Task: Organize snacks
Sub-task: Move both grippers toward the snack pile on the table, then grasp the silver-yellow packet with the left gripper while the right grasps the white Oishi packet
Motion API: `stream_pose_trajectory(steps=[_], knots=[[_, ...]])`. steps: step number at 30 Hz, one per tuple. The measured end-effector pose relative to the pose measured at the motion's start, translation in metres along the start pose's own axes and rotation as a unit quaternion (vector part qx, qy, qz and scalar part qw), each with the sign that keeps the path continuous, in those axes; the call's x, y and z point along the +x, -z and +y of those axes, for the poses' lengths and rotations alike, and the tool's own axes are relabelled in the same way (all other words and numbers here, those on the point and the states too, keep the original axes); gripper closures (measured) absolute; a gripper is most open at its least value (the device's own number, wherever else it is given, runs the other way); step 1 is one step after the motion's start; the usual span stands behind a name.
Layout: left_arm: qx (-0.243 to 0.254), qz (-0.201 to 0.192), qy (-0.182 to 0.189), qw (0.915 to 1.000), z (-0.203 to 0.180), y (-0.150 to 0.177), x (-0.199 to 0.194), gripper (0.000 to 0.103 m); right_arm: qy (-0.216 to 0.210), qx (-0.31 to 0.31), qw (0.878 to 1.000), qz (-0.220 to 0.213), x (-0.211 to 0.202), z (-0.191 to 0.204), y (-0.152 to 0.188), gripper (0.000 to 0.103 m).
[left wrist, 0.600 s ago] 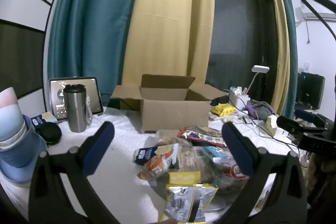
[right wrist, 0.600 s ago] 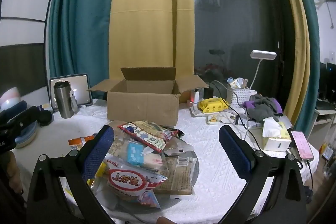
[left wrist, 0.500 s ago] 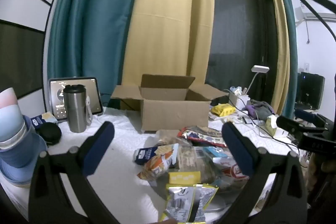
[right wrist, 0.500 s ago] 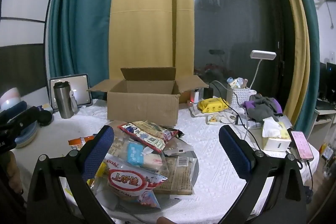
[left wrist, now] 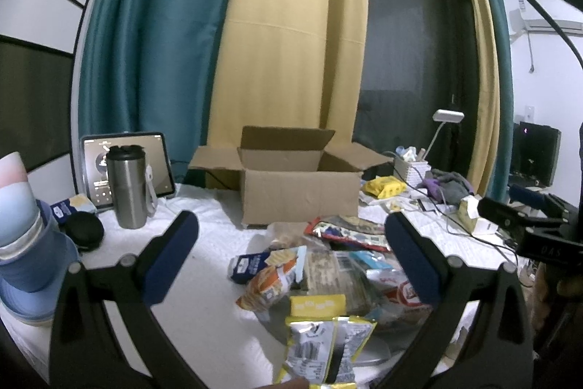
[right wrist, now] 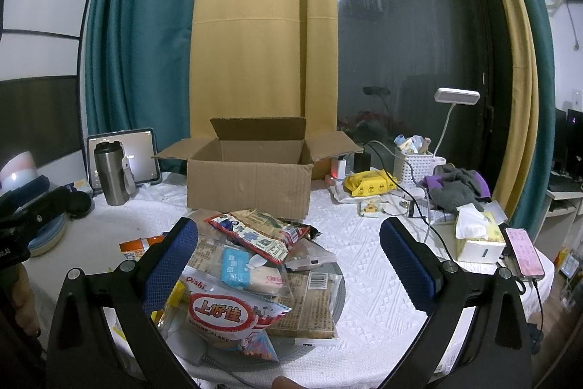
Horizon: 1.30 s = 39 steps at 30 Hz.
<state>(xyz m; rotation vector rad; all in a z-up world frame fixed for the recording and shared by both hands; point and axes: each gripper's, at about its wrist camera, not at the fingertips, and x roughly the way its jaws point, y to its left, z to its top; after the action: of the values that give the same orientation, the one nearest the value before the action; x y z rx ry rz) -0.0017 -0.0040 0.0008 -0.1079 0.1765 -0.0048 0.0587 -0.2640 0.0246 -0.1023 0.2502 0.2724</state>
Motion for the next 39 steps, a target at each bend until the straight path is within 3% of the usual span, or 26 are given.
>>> stream_pose_trajectory(steps=[25,31,39], knots=[[-0.012,-0.002,0.006,0.9999,0.0,-0.002,0.0,0.0,-0.001,0.0,1.0,0.0,-0.002,0.001,0.001,0.001],[0.019,0.035,0.003,0.9992,-0.002,0.008,0.008,0.0,-0.003,0.0,1.0,0.001,-0.001,0.002,0.003,0.001],[-0.018,0.083,0.029,0.9959,-0.001,0.034,0.03,0.0,-0.011,0.001,0.999,0.031,0.015,0.007,0.017,0.001]])
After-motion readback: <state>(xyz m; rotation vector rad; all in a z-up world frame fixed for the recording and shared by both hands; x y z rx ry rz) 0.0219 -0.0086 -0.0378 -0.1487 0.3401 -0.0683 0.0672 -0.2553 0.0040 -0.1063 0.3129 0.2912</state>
